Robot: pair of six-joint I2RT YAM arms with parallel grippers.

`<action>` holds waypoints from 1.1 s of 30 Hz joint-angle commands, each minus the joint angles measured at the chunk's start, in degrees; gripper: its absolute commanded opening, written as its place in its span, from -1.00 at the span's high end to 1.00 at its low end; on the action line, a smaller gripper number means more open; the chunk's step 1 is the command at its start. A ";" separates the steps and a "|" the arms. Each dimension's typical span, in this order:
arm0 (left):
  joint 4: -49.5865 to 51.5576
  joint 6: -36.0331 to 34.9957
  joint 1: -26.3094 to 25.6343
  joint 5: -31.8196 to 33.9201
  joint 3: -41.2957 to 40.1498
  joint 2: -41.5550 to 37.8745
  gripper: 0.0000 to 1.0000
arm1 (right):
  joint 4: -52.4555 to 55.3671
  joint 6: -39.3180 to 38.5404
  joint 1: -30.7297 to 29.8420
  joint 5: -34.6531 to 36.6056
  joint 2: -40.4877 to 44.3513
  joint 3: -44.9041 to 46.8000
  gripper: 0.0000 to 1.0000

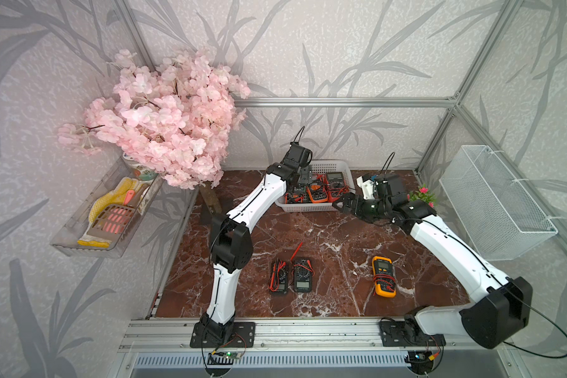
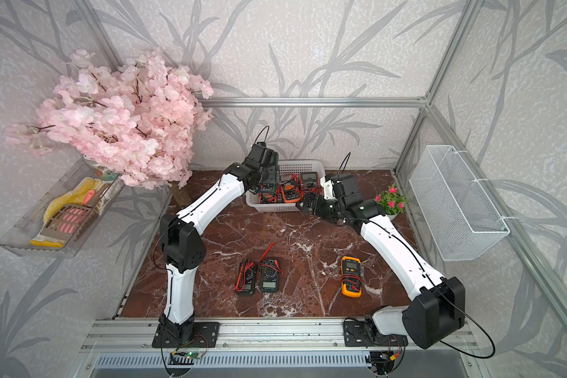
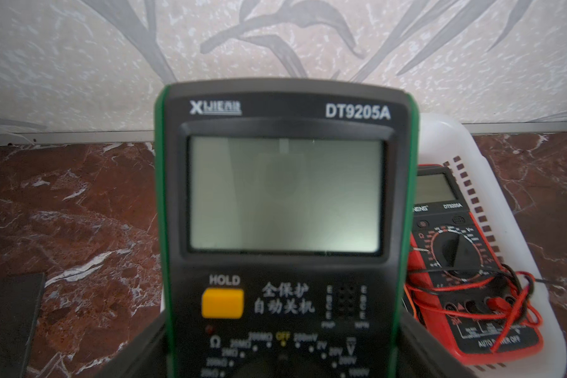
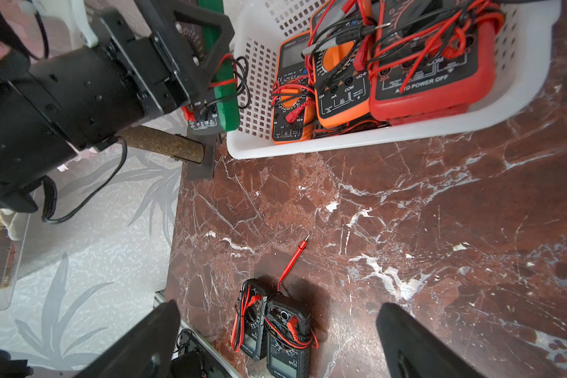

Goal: Put the multimeter into the basket
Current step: Place the multimeter in the basket.

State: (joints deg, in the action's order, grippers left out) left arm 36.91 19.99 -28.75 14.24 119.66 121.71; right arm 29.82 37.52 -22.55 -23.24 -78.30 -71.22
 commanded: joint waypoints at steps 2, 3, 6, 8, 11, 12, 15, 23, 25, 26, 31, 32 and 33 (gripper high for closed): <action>4.11 -0.27 0.71 2.79 8.06 4.81 0.03 | 0.34 -1.42 0.14 -1.02 -0.43 -0.99 -0.99; 5.32 -0.30 0.81 2.96 10.07 6.29 0.03 | 0.43 -1.69 0.14 -0.88 -0.44 -0.88 -0.99; 7.85 -0.06 1.06 3.77 14.64 10.09 0.02 | 0.44 -2.05 0.16 -0.01 -0.32 0.09 -0.99; 9.00 0.37 1.44 3.72 16.34 12.05 0.02 | -0.04 -1.83 0.14 0.37 -0.10 0.93 -0.99; 9.68 1.34 2.00 3.22 17.01 13.81 0.00 | -0.49 -1.45 0.05 0.91 -0.01 1.77 -0.99; 9.76 1.62 2.24 2.93 17.01 14.24 0.00 | -0.56 -1.38 0.09 1.12 -0.01 1.87 -0.99; 10.03 2.14 2.57 2.42 17.10 15.15 -0.04 | -1.81 -0.18 -0.11 2.31 0.17 2.96 -0.99; 10.72 3.81 2.88 0.44 17.02 16.84 -0.47 | -2.24 0.15 -1.32 3.46 -0.71 3.20 -0.99; 10.82 4.08 3.04 -0.05 17.10 17.27 -0.62 | -2.13 -0.02 -1.29 3.61 -0.71 3.35 -0.99; 10.82 4.09 3.08 -0.70 17.10 17.49 -0.65 | -2.06 -0.12 -1.31 3.64 -0.71 3.46 -0.99; 11.21 4.34 3.22 -1.42 18.24 18.71 -0.81 | -1.88 -0.86 -1.34 3.47 -0.86 3.39 -0.99; 11.50 4.44 3.26 -1.49 18.72 19.01 -0.84 | -2.01 -1.11 -1.30 3.38 -0.80 3.54 -0.99; 11.74 4.41 3.31 -1.73 19.09 19.31 -0.86 | -2.13 -1.21 -1.35 3.29 -0.67 3.69 -0.99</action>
State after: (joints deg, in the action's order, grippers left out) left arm 48.31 23.75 -25.74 13.17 135.72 140.18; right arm 28.51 37.41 -23.68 -20.45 -78.72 -68.03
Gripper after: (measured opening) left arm 0.926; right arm 0.993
